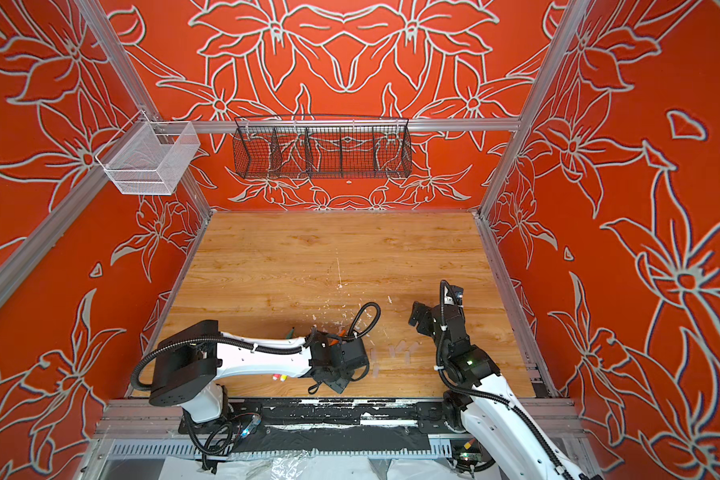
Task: Insert the pens into the pen caps
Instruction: 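Close the left gripper on the purple marker's capless end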
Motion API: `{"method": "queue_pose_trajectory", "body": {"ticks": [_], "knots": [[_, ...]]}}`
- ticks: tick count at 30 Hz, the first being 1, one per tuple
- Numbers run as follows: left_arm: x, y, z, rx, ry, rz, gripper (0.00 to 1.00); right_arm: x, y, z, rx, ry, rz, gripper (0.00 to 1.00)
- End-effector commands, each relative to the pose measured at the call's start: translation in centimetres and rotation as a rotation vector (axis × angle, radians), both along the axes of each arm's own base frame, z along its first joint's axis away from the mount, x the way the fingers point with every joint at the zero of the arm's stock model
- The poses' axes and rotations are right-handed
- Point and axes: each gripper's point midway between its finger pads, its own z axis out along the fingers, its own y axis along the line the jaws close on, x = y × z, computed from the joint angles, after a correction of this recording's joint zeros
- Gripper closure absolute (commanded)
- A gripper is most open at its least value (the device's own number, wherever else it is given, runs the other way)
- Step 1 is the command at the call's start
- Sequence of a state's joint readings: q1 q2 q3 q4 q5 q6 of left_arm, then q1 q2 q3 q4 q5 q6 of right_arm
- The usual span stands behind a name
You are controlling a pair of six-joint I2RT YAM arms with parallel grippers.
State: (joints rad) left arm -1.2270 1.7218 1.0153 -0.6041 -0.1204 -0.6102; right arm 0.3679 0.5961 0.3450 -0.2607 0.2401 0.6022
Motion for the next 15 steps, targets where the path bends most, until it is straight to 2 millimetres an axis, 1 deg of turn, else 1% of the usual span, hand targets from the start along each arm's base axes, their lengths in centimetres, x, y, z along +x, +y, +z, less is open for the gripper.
{"method": "queue_pose_trajectory", "body": {"ticks": [1,5,8,11,12,15], "knots": [[-0.3,0.9,-2.5,0.073,0.046,-0.006,0.76,0.0,1.0,0.4,0.055,0.007,0.03,0.06],[0.1,0.8,-2.4,0.073,0.043,-0.001,0.84,0.1,2.5,0.9,0.123,0.006,0.091,0.09],[0.2,1.0,-1.9,0.067,0.036,0.003,0.88,0.0,3.6,1.5,0.175,0.013,0.13,0.11],[0.3,1.1,-0.8,0.047,0.021,0.003,0.92,-0.2,5.0,2.3,0.248,0.016,0.176,0.13],[1.2,1.4,-0.3,0.034,0.018,0.03,0.93,-0.3,5.6,2.7,0.274,0.018,0.197,0.14],[1.8,1.5,1.4,-0.009,-0.007,0.036,0.97,-0.6,7.0,3.8,0.331,0.008,0.244,0.16]]}}
